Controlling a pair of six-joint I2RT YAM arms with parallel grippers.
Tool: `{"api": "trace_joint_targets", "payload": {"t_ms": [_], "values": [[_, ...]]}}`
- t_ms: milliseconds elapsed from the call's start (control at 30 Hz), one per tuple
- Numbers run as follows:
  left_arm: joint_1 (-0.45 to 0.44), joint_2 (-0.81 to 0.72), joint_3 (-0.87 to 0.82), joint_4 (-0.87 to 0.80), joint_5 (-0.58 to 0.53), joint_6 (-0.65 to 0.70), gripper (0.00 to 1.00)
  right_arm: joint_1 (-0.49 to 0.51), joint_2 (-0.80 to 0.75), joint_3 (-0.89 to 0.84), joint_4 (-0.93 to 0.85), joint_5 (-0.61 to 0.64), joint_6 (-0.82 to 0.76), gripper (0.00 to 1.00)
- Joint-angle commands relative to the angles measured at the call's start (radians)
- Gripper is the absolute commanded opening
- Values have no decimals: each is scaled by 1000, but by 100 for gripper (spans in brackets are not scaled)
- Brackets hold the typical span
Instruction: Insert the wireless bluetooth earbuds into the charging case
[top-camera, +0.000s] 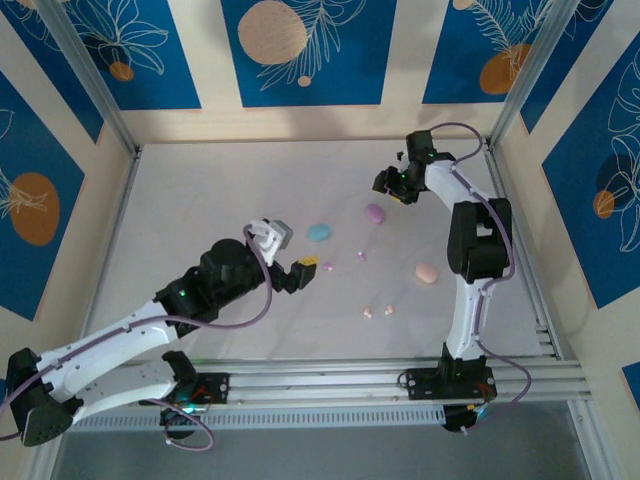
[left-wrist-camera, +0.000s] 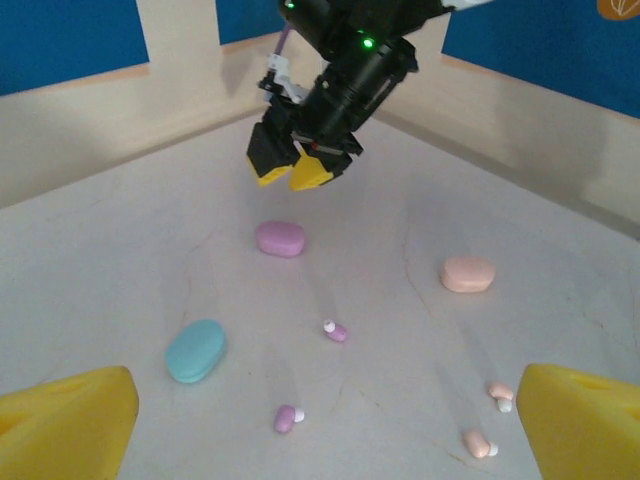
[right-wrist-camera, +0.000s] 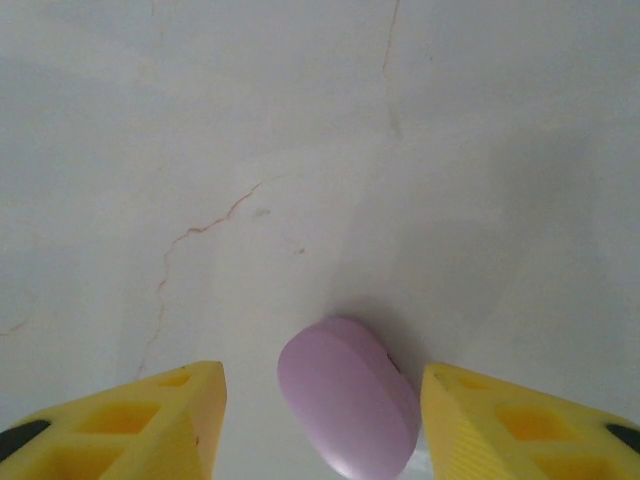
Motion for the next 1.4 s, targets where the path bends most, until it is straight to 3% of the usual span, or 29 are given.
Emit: {"api": "trace_joint_targets", "payload": {"t_ms": [0, 267, 567, 1067, 1367], "values": [[5, 5, 34, -35, 34, -19, 97, 4, 52, 55, -85, -50, -69, 56], [11, -8, 36, -52, 24, -19, 99, 3, 135, 138, -152, -156, -160, 56], [14, -1, 37, -39, 30, -22, 99, 33, 155, 125, -177, -143, -184, 57], [16, -5, 37, -36, 32, -28, 100, 132, 145, 116, -218, 189, -274, 57], [17, -7, 36, -39, 29, -36, 100, 156, 162, 121, -222, 226, -307, 52]]}}
